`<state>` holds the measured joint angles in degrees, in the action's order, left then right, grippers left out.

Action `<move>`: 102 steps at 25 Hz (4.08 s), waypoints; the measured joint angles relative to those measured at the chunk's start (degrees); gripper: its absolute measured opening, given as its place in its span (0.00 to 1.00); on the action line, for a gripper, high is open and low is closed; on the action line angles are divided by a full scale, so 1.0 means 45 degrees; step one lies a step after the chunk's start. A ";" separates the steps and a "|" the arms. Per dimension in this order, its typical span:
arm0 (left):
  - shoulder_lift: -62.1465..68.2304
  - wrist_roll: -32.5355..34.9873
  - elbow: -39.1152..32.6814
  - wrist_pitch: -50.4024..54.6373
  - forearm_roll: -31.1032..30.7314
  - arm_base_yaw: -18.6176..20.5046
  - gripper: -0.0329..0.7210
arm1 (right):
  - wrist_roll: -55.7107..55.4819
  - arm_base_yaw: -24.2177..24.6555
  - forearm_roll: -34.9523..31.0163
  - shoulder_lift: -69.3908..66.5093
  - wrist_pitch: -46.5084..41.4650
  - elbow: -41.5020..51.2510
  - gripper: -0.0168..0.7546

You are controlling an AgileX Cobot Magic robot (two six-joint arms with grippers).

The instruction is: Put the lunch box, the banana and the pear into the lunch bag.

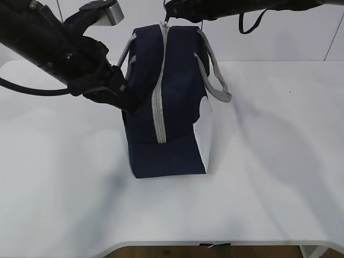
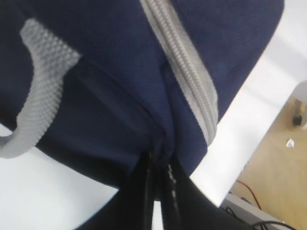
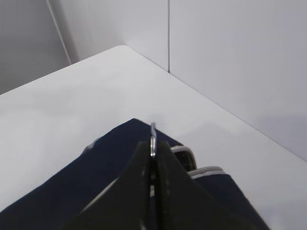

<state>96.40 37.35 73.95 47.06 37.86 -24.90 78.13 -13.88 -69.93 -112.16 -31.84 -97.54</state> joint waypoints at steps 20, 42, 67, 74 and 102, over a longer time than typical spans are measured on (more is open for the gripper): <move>-0.0203 0.0000 0.0000 0.0813 -0.1072 0.0000 0.04 | 0.0040 0.0600 -0.4443 -0.1934 0.0909 -0.0682 0.03; -0.0844 -0.0577 0.0000 0.0754 -0.1710 0.1469 0.12 | -0.0399 0.1220 -0.4336 -0.1974 0.0270 -0.0682 0.03; -0.0819 -0.2271 0.3315 -0.1462 -0.0557 0.1489 0.62 | -0.1836 0.1323 -0.2120 -0.1974 -0.1615 -0.0805 0.03; 0.1263 -0.2292 0.4617 -0.1240 0.0894 0.1489 0.61 | -0.1839 0.1323 -0.2060 -0.1974 -0.1637 -0.0805 0.03; 0.4746 -0.2533 0.6570 -0.2128 0.1422 0.1489 0.63 | -0.1861 0.1342 -0.1875 -0.1974 -0.1642 -0.0805 0.03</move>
<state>117.76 25.95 103.51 37.48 44.26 -18.20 69.76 -7.85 -78.37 -121.04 -39.23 -101.16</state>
